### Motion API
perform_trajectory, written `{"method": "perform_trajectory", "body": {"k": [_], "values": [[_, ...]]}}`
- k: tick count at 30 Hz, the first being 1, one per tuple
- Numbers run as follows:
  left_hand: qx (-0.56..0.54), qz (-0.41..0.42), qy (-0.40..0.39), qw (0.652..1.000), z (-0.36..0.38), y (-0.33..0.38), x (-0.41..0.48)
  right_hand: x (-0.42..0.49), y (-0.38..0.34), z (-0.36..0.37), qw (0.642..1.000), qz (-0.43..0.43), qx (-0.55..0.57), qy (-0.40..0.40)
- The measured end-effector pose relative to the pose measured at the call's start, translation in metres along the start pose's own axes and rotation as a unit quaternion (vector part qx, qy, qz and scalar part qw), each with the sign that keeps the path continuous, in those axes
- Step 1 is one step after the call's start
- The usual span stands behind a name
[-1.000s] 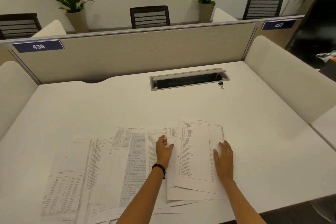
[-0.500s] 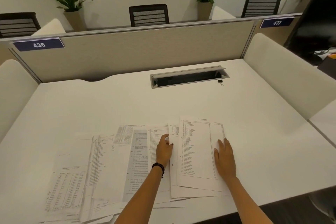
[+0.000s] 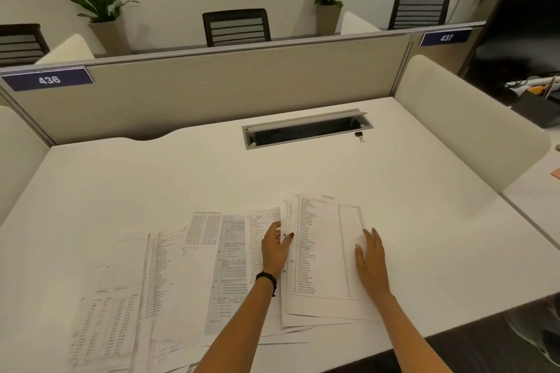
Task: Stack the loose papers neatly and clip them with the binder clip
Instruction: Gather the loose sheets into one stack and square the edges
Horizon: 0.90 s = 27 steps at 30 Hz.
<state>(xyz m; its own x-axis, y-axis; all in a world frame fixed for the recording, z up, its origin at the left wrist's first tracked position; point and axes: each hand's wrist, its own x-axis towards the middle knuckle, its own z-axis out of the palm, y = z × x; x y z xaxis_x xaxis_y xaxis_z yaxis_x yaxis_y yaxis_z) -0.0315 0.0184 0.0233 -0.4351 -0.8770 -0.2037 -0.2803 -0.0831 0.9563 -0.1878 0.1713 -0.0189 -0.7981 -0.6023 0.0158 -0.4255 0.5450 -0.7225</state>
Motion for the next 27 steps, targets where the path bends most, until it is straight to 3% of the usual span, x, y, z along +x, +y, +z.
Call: {"method": "perform_trajectory", "body": {"k": [5, 13, 27], "values": [[-0.048, 0.030, -0.001, 0.998, 0.001, 0.005, 0.000, 0.009, -0.013, -0.010, 0.989, 0.074, 0.113, 0.061], [-0.078, 0.082, 0.011, 0.994, 0.000, 0.030, 0.008, 0.029, -0.037, -0.035, 0.929, 0.180, 0.320, 0.039], [-0.151, 0.192, 0.061, 0.968, -0.004, 0.113, 0.018, 0.053, -0.116, -0.088, 0.892, 0.011, 0.432, 0.131]]}}
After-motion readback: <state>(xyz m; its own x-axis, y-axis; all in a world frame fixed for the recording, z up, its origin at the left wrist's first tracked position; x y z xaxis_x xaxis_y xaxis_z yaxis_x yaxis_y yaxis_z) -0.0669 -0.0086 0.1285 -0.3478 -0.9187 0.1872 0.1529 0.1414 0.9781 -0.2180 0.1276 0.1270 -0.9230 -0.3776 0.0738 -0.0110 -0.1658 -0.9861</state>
